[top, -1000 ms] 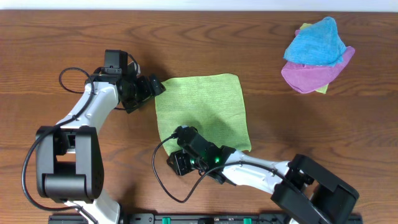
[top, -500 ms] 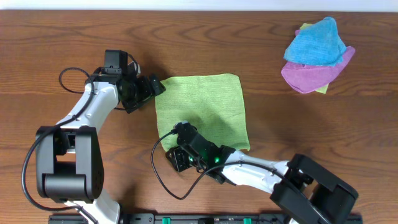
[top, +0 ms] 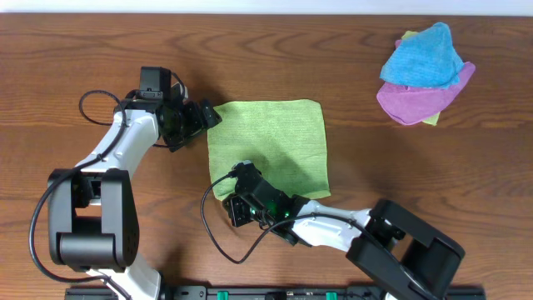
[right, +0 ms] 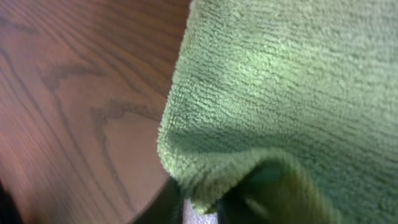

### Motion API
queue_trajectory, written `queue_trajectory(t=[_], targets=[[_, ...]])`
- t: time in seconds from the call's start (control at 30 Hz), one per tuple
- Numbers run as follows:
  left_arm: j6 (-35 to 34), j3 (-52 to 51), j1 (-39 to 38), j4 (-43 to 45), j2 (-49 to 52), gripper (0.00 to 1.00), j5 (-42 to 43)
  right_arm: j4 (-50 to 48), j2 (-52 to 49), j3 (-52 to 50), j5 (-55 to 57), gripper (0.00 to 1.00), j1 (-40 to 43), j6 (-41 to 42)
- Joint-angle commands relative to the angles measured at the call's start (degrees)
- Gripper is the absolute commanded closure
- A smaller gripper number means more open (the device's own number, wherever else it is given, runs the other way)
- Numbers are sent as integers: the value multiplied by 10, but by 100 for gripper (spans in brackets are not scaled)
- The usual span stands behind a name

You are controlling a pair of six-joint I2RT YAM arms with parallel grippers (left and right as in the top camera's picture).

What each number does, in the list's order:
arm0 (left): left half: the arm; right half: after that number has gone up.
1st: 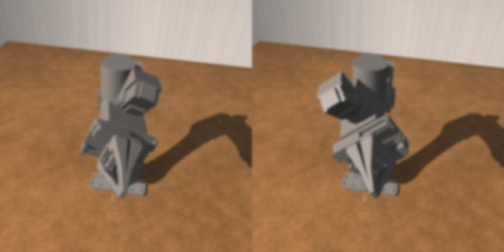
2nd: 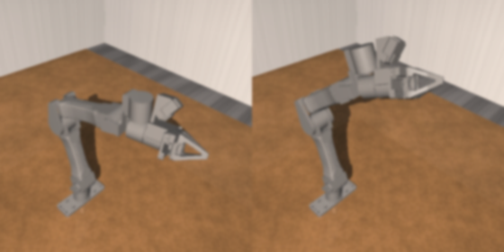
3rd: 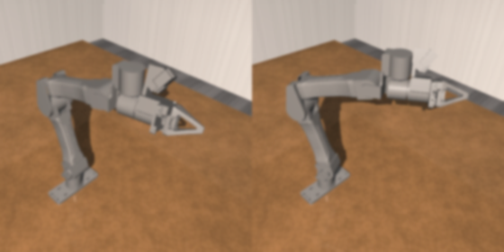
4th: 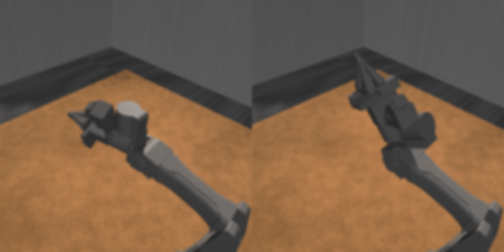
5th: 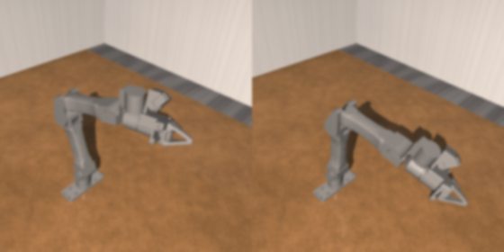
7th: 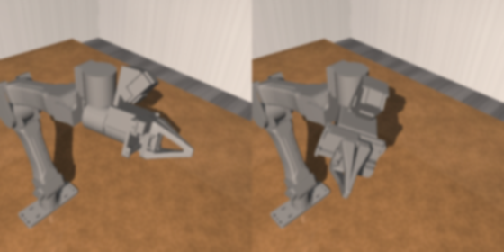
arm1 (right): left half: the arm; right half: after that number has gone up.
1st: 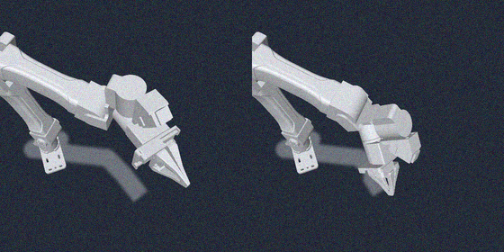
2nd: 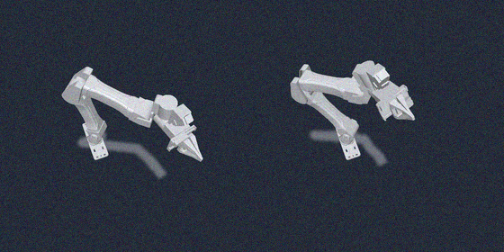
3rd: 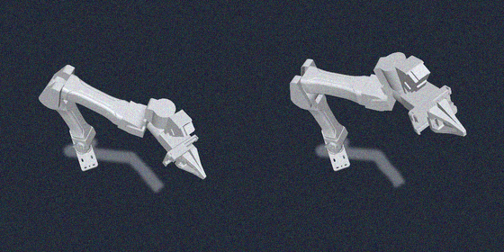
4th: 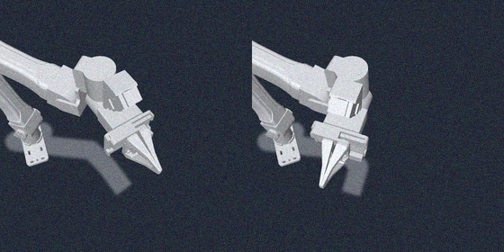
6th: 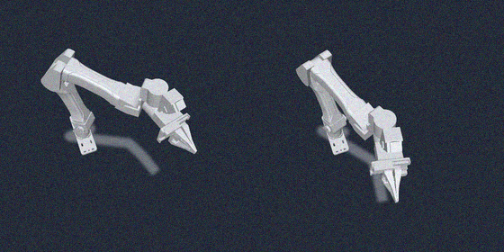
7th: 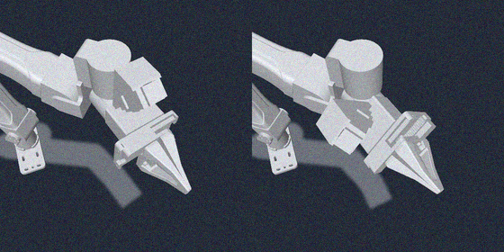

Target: Fold the cloth

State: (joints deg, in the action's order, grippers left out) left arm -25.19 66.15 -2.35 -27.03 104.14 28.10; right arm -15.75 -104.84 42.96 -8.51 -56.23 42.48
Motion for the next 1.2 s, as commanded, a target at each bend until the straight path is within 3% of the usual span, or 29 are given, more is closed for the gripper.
queue_trajectory(t=[0.0, 0.43, 0.7, 0.93, 1.17], targets=[[10, 6, 1, -4, -12, 3, 1, -17, -5, -2, -23, 99, -6, 12], [10, 6, 1, -4, -12, 2, 5, -38, 90, 6, -118, 98, 11, 128], [15, 6, 1, 4, -12, 2, 4, -26, 89, 6, -123, 81, 1, 137], [15, 6, 2, 20, -12, 3, 4, -17, 89, 6, -123, 78, -1, 145], [15, 6, 2, 24, -12, 2, 4, -31, 74, 6, -123, 75, -12, 209]])
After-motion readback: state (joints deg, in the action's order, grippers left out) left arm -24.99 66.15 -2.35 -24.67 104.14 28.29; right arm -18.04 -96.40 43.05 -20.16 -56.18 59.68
